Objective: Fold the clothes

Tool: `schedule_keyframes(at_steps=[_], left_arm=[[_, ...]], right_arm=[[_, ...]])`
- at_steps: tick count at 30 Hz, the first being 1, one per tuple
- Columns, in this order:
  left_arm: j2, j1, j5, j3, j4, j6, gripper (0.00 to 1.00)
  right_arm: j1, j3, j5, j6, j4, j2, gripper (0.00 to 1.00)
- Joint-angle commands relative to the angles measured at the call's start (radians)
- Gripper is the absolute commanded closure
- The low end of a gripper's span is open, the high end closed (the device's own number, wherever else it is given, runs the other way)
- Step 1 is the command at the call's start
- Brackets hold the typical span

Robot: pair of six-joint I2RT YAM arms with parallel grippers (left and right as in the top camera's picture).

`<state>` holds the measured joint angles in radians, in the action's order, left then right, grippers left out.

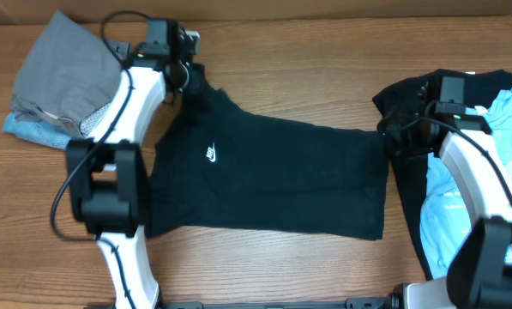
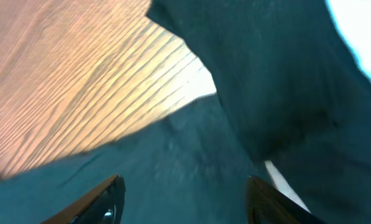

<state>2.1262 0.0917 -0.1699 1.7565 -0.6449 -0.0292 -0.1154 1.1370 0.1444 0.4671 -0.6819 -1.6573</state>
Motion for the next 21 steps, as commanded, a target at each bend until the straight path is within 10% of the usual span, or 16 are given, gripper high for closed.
schedule_keyframes(at_steps=[1, 21], left_arm=[[-0.105, 0.008, 0.012, 0.01, -0.03, 0.006, 0.96], [-0.159, 0.007, 0.05, 0.01, -0.167, -0.02, 0.95]], right_arm=[[0.002, 0.013, -0.01, -0.028, 0.045, -0.078, 0.36], [0.003, 0.013, 0.094, -0.079, 0.287, -0.34, 0.45]])
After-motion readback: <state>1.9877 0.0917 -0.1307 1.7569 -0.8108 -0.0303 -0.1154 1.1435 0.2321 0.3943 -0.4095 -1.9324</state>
